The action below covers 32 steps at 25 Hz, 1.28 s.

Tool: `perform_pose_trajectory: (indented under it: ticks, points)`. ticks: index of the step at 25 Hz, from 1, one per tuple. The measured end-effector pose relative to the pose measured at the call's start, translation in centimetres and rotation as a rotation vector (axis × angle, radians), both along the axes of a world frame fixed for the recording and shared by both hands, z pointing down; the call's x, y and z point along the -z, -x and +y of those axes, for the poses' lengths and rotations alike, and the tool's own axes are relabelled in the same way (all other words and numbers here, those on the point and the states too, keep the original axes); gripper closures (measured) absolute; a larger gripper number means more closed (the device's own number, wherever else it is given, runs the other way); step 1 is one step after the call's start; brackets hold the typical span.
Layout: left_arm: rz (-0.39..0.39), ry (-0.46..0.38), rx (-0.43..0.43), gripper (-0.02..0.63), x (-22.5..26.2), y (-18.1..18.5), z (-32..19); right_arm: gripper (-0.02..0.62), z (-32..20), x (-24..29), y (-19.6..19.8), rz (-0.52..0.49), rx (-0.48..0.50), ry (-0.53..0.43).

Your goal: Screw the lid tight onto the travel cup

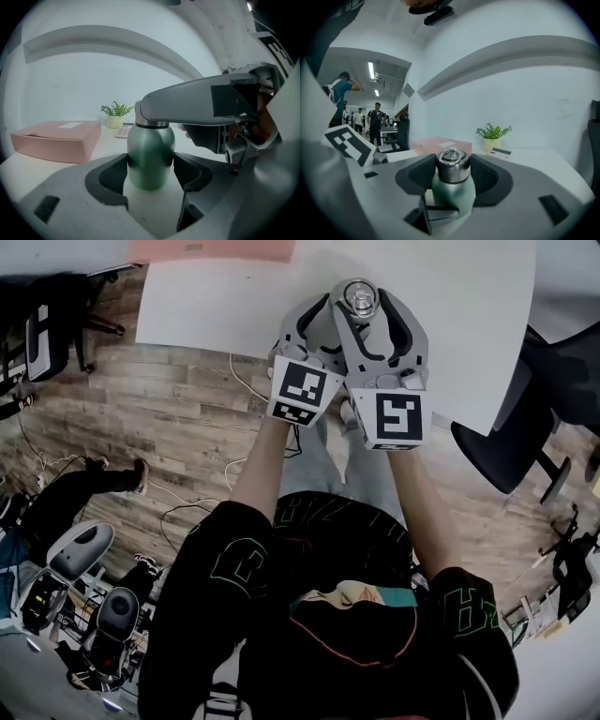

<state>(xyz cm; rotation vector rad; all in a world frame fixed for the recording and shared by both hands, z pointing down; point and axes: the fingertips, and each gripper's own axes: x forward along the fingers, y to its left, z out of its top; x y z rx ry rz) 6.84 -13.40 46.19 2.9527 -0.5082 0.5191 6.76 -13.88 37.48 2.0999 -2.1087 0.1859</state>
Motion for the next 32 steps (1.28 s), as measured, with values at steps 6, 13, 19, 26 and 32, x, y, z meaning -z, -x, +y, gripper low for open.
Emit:
perform_pose_trajectory:
  ticks: [6, 13, 19, 26, 32]
  points:
    - [-0.075, -0.013, 0.025, 0.288, 0.1, 0.1, 0.0, 0.331, 0.6, 0.6, -0.1, -0.019, 0.113, -0.011]
    - [-0.041, -0.031, 0.2, 0.341, 4.1, 3.0, -0.3, 0.38, 2.0, 2.8, -0.4, -0.072, 0.222, -0.041]
    - [0.088, -0.024, 0.467, 0.422, 8.5, 6.6, -0.3, 0.462, 2.7, 4.8, -1.4, -0.135, 0.201, -0.064]
    - [0.156, -0.058, 0.68, 0.555, 12.2, 9.8, 1.1, 0.588, 3.6, 7.9, -1.5, -0.168, 0.177, -0.1]
    - [0.194, -0.088, 0.754, 0.604, 15.8, 11.5, 2.5, 0.591, 5.1, 11.0, -0.3, -0.188, 0.232, -0.121]
